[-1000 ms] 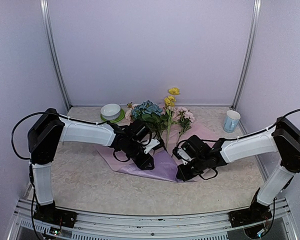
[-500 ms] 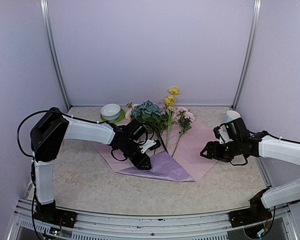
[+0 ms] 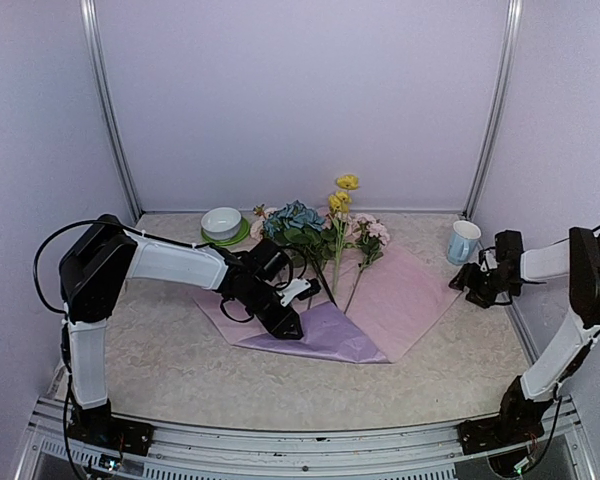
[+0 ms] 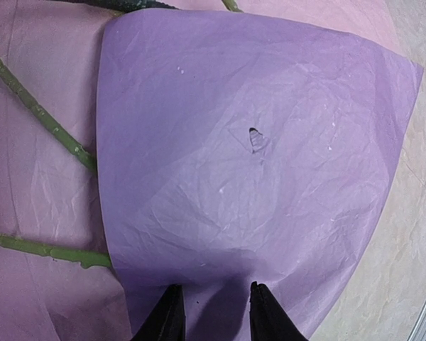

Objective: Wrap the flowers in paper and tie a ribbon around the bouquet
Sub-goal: Pick up the one-fourth-folded wrapping paper from the center of the board.

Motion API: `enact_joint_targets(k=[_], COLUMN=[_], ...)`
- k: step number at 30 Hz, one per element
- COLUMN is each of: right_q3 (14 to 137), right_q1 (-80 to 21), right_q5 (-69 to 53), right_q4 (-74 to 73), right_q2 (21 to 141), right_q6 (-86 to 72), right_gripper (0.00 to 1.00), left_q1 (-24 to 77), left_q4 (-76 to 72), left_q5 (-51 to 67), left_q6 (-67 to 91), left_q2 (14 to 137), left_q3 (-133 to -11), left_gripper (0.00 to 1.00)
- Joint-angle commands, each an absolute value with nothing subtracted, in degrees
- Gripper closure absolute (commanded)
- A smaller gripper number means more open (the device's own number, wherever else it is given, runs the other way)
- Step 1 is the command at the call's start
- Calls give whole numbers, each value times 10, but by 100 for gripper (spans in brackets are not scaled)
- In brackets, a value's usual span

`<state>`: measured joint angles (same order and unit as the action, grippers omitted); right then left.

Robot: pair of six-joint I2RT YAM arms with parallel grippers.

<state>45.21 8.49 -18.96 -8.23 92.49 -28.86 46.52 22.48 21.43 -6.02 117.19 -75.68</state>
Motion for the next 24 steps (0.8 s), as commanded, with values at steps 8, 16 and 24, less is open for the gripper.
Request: enact_joint_targets(k=[8,16,24], right_q3=[441,457,431], right_q1=[20,-49,-76], right_q5=[-333,-379,-393], right_q4=[42,104,88], right_q2=[981,1004,962], right_q6=[-330,-373,-370], right_gripper=[33,35,34], left_q1=[462,458,457], left_q4=[237,233,231], left_q5=[220,227,227], left_q6=[-61,-59,-60], left_q2=[1194,1199,1200], left_q3=[-736,-736,-737], left_gripper=[68,68,68])
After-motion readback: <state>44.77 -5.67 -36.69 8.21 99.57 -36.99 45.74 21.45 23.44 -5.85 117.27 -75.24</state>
